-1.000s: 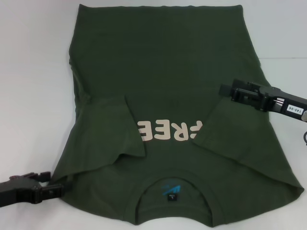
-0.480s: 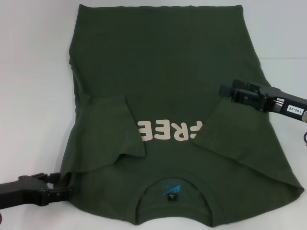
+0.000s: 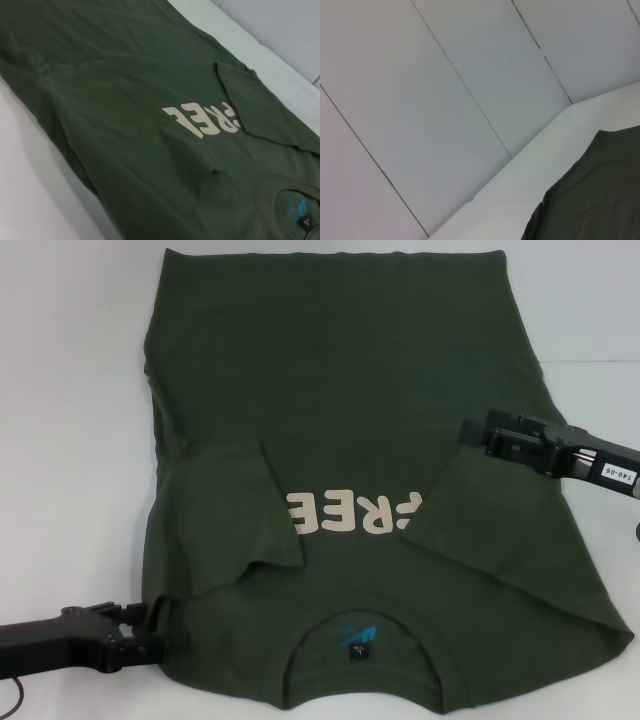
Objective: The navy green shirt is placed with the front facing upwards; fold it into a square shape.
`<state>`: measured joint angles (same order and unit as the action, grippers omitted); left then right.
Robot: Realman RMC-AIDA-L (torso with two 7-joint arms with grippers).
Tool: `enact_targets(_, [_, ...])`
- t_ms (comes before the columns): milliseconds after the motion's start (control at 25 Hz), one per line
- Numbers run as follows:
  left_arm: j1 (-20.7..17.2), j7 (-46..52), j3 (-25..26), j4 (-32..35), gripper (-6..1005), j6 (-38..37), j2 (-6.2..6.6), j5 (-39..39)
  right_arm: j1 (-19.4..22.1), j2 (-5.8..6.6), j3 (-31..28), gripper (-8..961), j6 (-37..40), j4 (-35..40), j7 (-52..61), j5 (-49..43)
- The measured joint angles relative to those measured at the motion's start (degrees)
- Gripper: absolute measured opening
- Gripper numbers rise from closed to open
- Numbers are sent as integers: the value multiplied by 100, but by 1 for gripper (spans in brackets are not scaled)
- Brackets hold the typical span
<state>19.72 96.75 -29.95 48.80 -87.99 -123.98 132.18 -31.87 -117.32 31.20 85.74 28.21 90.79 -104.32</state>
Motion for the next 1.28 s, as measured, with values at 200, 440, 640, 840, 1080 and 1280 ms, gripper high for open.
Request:
enact_targets(200, [6,-5,11,-2,897,0,6,-5,5,0,0,944,4,0,-9,8])
enact_targets(440, [22,-8,-2,-2,894,0,6,-3,6,0,0,944,5,0,-9,9])
enact_targets(640, [34,-7,-2,-2,892,1,6,0,6,0,0,945,5,0,-14,20])
enact_targets(840, [51,0,-2,5,889,2,6,1,6,0,0,945,4,0,-30,59])
enact_targets(1080, [69,1,-2,40,887,97,29,1,5,0,0,944,4,0,-32,62])
enact_targets(1280, [78,-10,-2,47,887,227,41,4,5,0,0,945,4,0,-34,66])
